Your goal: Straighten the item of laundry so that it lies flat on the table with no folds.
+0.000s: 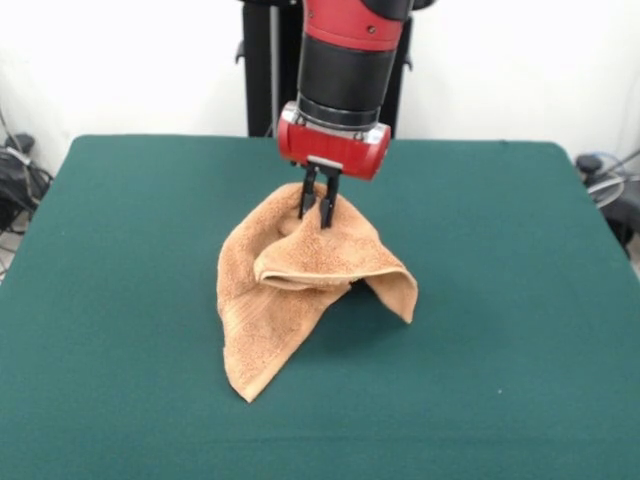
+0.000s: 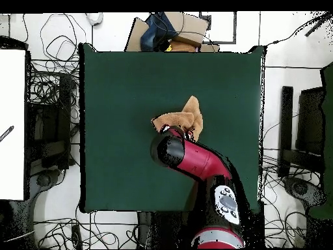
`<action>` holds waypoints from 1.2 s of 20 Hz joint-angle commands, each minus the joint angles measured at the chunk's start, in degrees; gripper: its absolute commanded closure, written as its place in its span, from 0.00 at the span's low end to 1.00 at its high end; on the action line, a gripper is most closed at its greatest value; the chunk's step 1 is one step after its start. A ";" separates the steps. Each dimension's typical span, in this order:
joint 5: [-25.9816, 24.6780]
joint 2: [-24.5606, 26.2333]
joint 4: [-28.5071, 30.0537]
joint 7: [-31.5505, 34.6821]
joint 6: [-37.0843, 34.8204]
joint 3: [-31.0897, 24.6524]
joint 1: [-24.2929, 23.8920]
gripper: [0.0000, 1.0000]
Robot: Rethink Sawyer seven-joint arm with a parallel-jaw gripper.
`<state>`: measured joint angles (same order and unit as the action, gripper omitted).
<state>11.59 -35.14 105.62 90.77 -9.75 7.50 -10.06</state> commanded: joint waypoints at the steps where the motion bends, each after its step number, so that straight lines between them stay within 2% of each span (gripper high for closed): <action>1: 3.14 -2.32 0.69 12.83 -6.86 -1.73 0.71 1.00; 24: 3.15 -3.71 2.15 12.03 -6.20 -3.36 -0.68 1.00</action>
<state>12.59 -36.80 105.64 90.77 -12.85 7.63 -10.46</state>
